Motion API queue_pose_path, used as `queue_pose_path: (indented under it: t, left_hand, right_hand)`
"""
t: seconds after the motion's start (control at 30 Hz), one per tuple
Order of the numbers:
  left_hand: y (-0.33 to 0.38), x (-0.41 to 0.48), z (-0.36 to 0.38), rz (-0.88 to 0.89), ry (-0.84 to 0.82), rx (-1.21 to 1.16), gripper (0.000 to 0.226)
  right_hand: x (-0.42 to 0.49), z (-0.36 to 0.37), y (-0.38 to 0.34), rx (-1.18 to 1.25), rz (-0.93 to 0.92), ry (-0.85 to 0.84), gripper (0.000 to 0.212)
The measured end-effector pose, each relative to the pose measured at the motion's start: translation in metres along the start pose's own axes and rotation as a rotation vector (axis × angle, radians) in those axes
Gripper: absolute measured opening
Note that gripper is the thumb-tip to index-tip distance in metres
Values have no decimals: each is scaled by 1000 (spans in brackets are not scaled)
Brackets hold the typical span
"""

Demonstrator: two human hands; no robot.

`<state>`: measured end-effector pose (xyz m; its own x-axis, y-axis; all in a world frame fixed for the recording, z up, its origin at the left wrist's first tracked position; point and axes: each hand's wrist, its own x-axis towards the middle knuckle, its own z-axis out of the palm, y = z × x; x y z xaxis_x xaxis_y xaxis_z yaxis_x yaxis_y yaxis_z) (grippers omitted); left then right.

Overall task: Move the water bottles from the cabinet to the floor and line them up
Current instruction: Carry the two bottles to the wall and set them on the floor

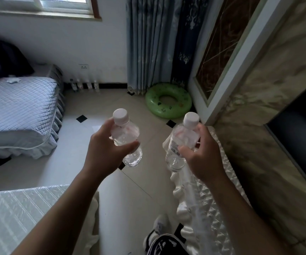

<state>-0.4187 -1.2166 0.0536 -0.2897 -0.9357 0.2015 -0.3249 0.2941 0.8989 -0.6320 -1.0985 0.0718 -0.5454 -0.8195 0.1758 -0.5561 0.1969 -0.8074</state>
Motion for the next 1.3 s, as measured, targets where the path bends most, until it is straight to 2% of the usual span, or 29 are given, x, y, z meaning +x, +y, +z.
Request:
queue_pose_path:
  t: [0.33, 0.63, 1.0, 1.3]
  left_hand:
    - [-33, 122, 18, -27, 31, 73, 70]
    - [-50, 237, 30, -71, 147, 75, 64]
    - [-97, 361, -18, -94, 230, 69, 68]
    - [-160, 495, -95, -55, 199, 64, 62]
  right_hand:
    - [142, 59, 13, 52, -40, -52, 59]
    - [278, 106, 14, 3, -135, -207, 61]
    - [401, 201, -26, 26, -157, -272, 66]
    - [492, 315, -80, 18, -148, -217, 68]
